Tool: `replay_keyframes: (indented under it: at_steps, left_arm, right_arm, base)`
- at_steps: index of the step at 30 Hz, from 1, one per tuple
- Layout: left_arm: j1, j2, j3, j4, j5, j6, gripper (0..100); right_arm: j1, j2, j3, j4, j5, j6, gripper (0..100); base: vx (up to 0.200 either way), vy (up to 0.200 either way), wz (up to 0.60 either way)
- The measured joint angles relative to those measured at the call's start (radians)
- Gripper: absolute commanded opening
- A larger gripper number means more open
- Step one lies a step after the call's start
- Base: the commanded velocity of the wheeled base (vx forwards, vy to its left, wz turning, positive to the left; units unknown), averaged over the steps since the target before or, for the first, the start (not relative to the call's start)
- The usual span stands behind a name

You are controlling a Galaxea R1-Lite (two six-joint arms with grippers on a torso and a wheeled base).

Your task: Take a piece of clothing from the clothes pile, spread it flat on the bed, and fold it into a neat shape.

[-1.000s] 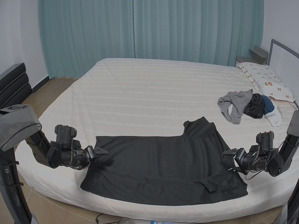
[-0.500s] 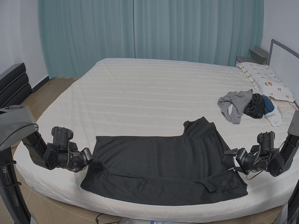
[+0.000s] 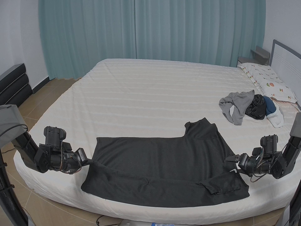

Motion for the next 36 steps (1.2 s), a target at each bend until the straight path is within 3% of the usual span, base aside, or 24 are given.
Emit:
replay_keyframes:
  at_steps: [9, 14, 35, 36]
  left_arm:
    - [0.006, -0.038, 0.023, 0.0, -0.004, -0.001, 0]
    - [0.006, -0.043, 0.027, 0.0, -0.005, -0.001, 0]
    - [0.006, -0.05, 0.028, 0.0, -0.005, -0.002, 0]
    - [0.006, -0.05, 0.028, 0.001, -0.005, -0.002, 0]
  right_arm:
    - [-0.004, 0.051, -0.011, 0.0, 0.047, -0.146, 100]
    - [-0.005, 0.074, -0.012, 0.0, 0.076, -0.166, 100]
    - [-0.04, 0.143, 0.018, -0.124, 0.076, -0.237, 100]
    - [-0.04, 0.144, 0.021, -0.124, 0.077, -0.239, 0]
  base:
    - [0.0, 0.0, 0.0]
    - [0.0, 0.0, 0.0]
    - [0.0, 0.0, 0.0]
    - [0.0, 0.0, 0.0]
